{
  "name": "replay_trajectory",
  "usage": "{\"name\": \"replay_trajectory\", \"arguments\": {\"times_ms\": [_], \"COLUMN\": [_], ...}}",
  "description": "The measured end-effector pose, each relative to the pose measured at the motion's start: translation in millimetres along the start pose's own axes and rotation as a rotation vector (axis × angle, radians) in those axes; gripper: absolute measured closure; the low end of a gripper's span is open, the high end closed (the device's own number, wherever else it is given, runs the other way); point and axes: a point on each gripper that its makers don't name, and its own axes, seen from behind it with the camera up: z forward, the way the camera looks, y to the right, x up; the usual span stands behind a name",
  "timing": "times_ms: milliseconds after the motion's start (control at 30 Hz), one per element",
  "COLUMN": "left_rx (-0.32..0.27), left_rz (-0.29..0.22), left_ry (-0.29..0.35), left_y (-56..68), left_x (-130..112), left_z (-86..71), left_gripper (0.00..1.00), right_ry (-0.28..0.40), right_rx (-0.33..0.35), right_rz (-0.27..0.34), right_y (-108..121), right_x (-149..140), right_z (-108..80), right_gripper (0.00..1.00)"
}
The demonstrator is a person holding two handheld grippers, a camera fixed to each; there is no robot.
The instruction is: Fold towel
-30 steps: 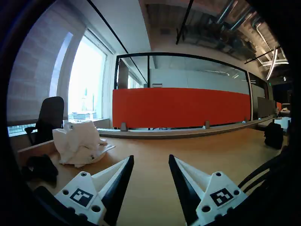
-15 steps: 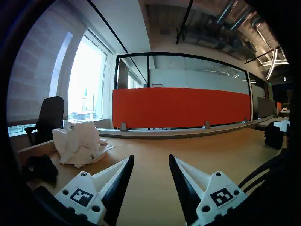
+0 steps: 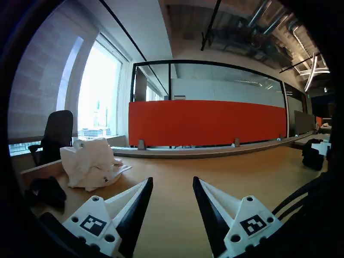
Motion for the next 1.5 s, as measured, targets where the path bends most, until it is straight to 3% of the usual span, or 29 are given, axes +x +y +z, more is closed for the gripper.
{"name": "replay_trajectory", "arguments": {"times_ms": [367,1500], "left_rx": [0.000,0.000], "left_rz": [0.000,0.000], "left_ry": [0.000,0.000], "left_y": [0.2,0.4], "left_x": [-0.4,0.7], "left_z": [0.1,-0.6], "left_gripper": [0.33,0.33], "right_ry": [0.014,0.013], "right_rx": [0.000,-0.001], "right_rz": [-0.043,-0.043], "right_y": [-6.2,-6.3], "right_x": [0.1,0.4], "right_z": [-3.3,-3.7], "right_gripper": [0.00,0.00]}}
